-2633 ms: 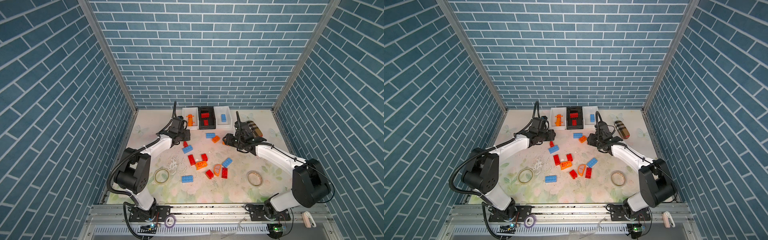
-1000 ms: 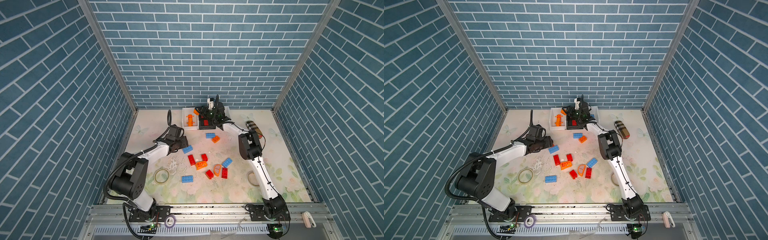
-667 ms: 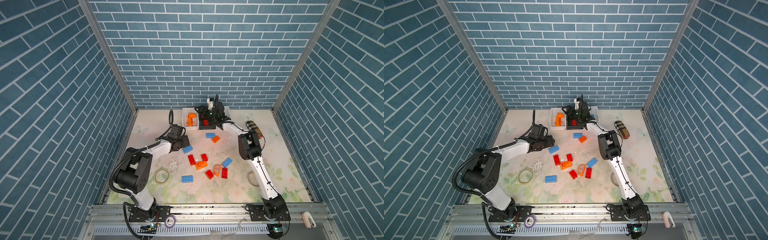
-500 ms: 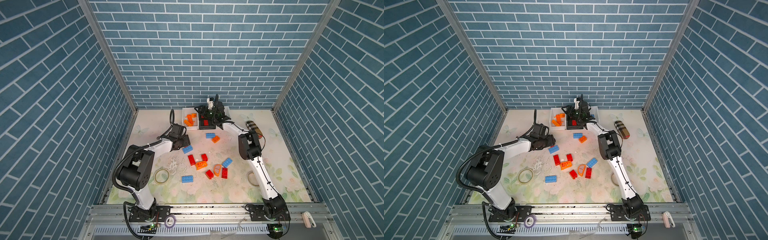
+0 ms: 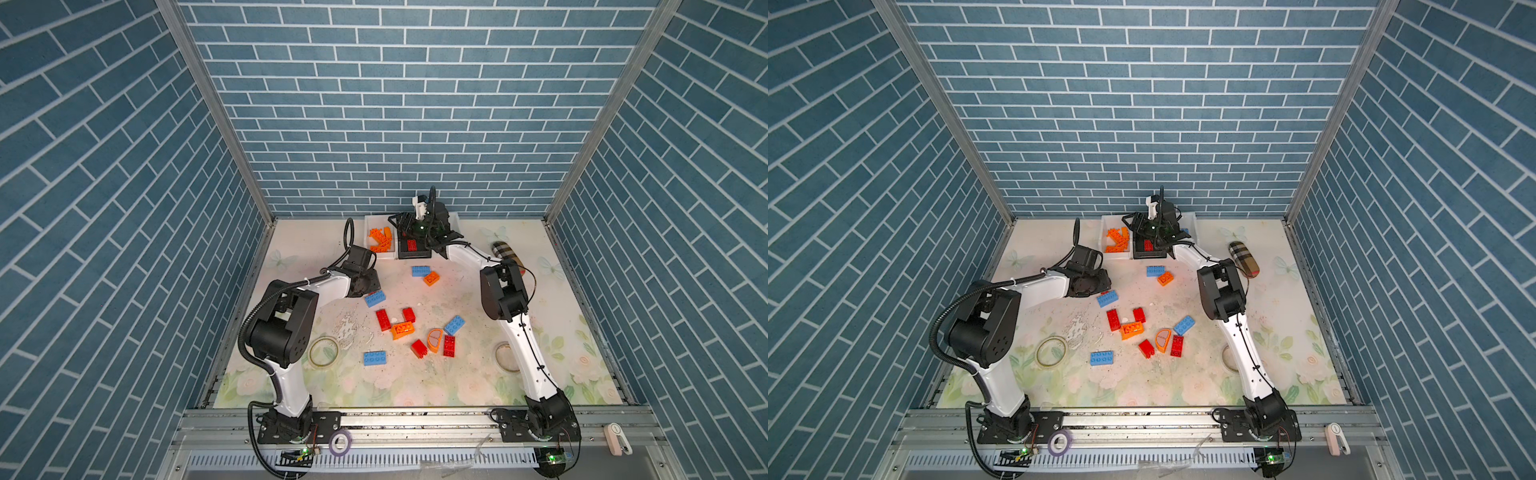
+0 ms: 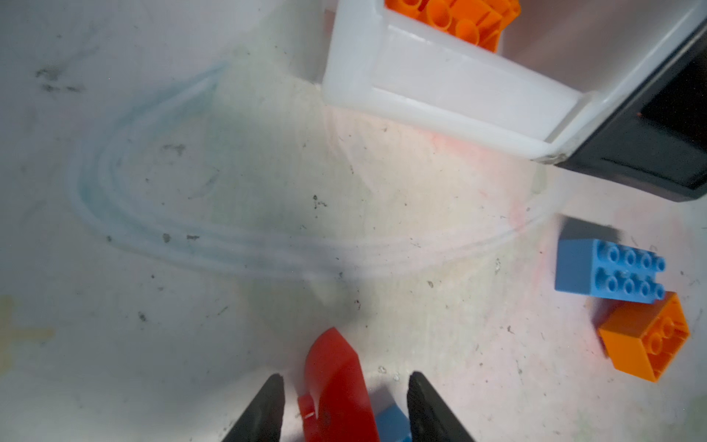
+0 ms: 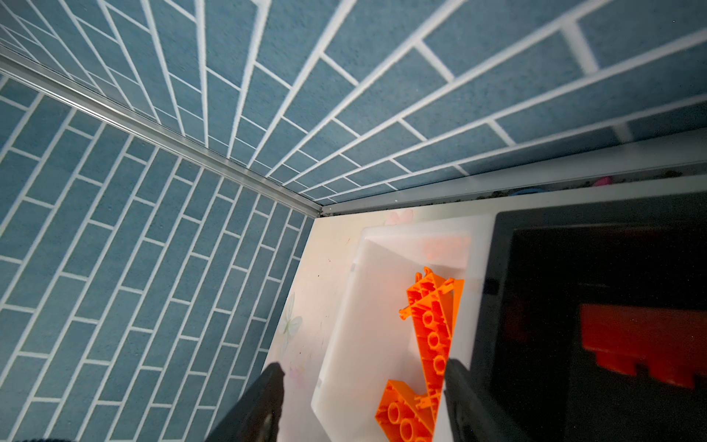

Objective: Sort the legos into containers by color
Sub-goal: Pick up the lego from the center of the table.

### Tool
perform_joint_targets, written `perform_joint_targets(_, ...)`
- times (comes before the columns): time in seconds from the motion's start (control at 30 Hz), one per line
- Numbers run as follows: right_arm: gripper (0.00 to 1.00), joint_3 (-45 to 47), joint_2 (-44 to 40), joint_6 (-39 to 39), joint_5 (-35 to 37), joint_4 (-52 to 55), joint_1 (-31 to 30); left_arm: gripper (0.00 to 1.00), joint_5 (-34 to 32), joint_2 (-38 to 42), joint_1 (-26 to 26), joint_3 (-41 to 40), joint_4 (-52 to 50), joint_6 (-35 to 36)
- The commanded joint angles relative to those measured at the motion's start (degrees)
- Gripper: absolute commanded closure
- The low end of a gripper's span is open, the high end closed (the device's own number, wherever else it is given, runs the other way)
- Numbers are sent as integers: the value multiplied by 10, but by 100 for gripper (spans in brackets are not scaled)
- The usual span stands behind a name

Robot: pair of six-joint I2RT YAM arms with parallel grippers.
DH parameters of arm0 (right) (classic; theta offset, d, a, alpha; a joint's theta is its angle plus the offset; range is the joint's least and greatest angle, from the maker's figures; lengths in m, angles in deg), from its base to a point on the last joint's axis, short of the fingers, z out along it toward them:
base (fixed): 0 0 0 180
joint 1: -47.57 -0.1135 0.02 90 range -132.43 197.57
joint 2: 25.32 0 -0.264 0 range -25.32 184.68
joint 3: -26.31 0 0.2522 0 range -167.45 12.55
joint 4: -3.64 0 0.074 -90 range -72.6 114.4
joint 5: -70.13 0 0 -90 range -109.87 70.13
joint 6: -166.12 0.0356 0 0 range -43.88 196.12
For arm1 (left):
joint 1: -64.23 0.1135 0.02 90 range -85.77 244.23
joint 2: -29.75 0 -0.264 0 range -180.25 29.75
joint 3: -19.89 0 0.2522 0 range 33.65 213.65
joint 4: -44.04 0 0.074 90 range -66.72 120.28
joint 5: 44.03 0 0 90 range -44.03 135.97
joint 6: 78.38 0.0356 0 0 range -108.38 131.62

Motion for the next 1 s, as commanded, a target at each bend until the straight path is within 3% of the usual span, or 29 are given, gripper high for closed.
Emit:
perform_joint_targets(0.0,33,29,-70,-29,13,-3,-2,50,-30,-9,-6,12,-22,6)
perform_joint_targets(0.63,33,366,-324,-123,71,42,5,77,-25,-29,-8,35,-21,7)
perform_joint_targets(0.97,34,494,-406,-162,76,78,5,79,-6,-7,-7,51,-11,21)
